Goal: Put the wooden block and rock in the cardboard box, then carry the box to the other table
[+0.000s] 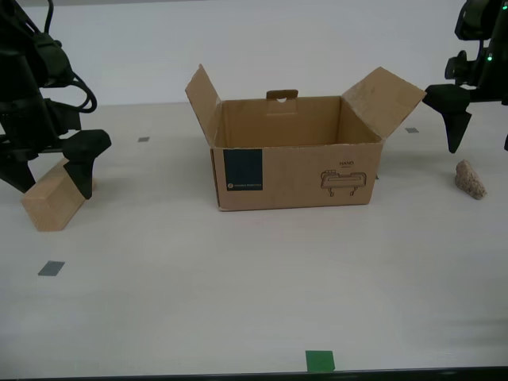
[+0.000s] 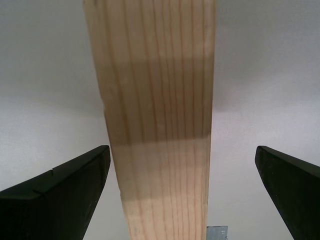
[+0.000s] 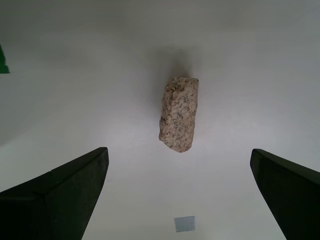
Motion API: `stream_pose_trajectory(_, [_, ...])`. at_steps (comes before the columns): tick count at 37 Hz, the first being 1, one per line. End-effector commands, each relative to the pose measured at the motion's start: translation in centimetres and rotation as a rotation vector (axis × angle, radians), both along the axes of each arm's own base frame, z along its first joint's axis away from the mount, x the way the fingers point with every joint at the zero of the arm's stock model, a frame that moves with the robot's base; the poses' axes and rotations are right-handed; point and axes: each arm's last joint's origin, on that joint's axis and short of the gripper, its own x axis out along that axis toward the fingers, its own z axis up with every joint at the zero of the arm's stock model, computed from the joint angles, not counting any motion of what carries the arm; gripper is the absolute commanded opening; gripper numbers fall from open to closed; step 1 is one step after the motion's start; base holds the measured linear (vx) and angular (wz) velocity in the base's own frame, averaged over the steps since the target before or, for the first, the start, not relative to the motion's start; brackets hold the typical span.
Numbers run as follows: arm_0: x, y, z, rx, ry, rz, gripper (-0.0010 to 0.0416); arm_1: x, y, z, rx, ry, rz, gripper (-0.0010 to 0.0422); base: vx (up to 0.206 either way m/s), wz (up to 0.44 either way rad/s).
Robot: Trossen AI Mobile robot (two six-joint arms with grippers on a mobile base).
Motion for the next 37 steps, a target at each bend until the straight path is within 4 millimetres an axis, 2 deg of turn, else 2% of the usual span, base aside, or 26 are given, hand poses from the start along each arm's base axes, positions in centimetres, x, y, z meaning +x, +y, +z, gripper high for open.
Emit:
stream_pose_trajectory(1, [0.1, 0.0, -0.9, 0.004, 0.027, 0.001, 0.0396, 0.1, 0.0, -0.1, -0.007, -0.004, -0.003, 0.0398, 0.000, 0.000])
stream_pose_trajectory(25, [1.1, -0.1, -4.6, 0.004, 0.051, 0.023, 0.0393, 0.3, 0.0, -0.1, -0.009, -0.026, 0.000, 0.0398, 0.000, 0.000])
stream_pose_trajectory(37, [1.4, -0.1, -4.7, 0.001, 0.018, 0.035, 0.0386, 0.3, 0.0, -0.1, -0.010, -0.026, 0.002, 0.0398, 0.000, 0.000])
